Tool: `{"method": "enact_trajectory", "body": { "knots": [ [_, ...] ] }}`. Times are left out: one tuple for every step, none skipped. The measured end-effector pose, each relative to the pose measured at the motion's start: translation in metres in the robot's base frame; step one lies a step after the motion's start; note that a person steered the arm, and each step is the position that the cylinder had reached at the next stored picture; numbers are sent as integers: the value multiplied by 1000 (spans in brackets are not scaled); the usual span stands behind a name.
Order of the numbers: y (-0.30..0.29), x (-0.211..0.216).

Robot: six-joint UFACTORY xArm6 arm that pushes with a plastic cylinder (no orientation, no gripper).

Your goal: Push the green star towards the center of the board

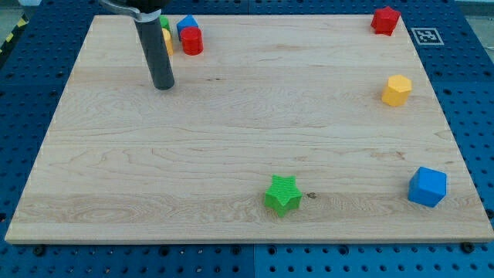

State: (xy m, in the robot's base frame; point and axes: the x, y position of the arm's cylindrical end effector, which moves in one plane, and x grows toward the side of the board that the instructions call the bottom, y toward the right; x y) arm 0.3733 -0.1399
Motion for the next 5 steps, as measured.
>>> {"method": "enact_trajectory", "body": {
  "knots": [
    [0, 0],
    [9, 7],
    [50, 22],
    [61, 26],
    [94, 46]
  ]
}}
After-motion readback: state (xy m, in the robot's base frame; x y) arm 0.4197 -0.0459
